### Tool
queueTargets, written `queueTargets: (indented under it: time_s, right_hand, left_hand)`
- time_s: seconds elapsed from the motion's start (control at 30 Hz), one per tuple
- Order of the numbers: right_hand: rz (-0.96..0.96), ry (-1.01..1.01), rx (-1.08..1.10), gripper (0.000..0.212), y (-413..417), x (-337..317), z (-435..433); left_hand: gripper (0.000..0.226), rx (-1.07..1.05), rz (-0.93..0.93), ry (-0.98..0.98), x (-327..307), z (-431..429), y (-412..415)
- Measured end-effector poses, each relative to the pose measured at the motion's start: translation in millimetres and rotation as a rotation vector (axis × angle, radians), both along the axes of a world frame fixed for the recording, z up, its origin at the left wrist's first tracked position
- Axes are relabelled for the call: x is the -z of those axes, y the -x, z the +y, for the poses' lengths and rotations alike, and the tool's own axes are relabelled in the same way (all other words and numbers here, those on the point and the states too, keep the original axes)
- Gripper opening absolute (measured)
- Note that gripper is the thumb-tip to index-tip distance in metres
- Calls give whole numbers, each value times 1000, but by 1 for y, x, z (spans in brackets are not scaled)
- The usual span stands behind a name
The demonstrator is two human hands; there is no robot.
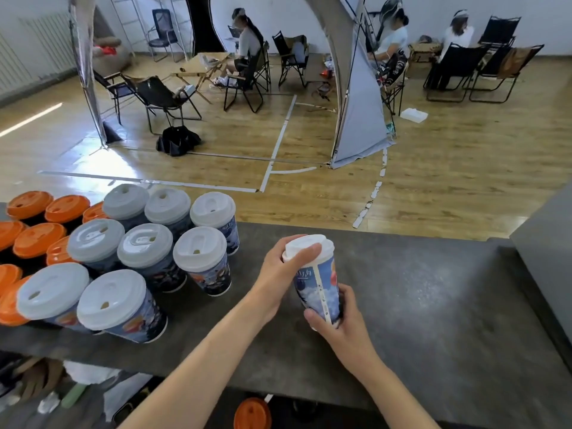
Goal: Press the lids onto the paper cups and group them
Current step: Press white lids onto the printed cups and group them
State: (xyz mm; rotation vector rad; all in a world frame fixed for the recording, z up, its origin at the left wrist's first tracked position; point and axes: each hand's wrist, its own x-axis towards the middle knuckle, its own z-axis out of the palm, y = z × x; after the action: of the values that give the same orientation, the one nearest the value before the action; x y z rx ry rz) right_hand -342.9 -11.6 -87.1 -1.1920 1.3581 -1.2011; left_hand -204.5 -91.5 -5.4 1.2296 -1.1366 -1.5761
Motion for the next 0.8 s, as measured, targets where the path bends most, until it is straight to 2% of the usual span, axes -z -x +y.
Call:
queueTargets:
  time_s: [0.1,0.23,0.37,0.43,0.57,0.7,0.8]
  right_hand:
    - [-38,23,-35,44,8,1,-4]
    - [-103,17,-38,51,15,4,-6]
    - [-192,2,-31,43,16,5,-8]
    - [-242,-5,-29,49,17,4,-8]
    - [-215,-22,18,83,18,8,-10]
    - [-228,-31,-26,70,19,5,-9]
    - [-224,-33,-26,81,18,2,-10]
  left_hand:
    - [74,60,45,-14,0,-6,0]
    - [79,-52,28,11,0,-5,16]
    - [75,109,76,-52,-7,-11,18]
    - [74,111,132,-62,-8,-13,21]
    - [78,-2,87,-2,-3,-8,33]
    - [77,150,74,-29,-10,-13,24]
    - [80,98,76,5,-11,-11,23]
